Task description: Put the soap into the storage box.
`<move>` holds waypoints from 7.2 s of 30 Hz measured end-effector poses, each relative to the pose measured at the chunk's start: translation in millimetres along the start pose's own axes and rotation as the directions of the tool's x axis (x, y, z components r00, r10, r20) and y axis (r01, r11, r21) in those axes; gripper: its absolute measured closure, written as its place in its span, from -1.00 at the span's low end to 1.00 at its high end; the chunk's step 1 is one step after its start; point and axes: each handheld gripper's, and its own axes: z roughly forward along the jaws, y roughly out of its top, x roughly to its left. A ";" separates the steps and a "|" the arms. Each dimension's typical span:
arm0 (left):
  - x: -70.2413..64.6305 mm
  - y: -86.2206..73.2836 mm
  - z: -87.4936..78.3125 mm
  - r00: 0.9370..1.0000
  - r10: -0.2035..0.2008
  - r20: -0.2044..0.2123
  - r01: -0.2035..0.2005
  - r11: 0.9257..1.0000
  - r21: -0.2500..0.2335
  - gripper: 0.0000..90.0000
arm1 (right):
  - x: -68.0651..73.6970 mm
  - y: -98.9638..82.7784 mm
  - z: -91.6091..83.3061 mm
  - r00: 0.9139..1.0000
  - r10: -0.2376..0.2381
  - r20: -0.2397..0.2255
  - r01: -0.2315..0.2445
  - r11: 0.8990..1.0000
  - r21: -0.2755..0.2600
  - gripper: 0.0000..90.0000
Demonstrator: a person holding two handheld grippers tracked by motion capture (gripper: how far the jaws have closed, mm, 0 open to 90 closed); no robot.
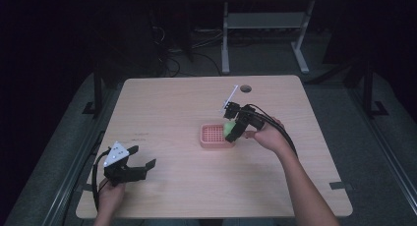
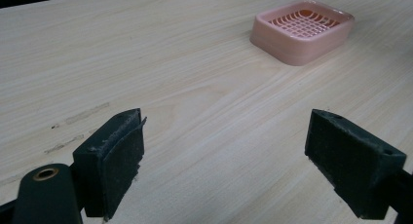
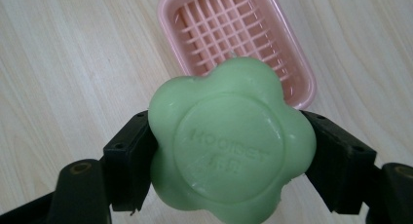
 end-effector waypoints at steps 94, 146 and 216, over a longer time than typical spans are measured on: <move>1.0 1.6 -2.7 1.000 0.001 0.001 -0.001 1.000 -0.010 -0.69 | -12.8 46.0 62.1 0.999 0.037 -0.007 -0.036 0.995 0.090 -0.42; -1.6 1.7 -0.3 1.000 0.004 0.003 -0.004 1.000 -0.006 -0.69 | -16.5 19.8 23.4 0.996 0.093 -0.016 -0.093 0.996 0.000 -0.45; -2.3 0.5 1.0 1.000 0.009 0.000 -0.009 1.000 0.008 -0.69 | -20.0 -62.2 -2.4 0.981 0.191 -0.033 -0.193 0.980 -0.057 -0.46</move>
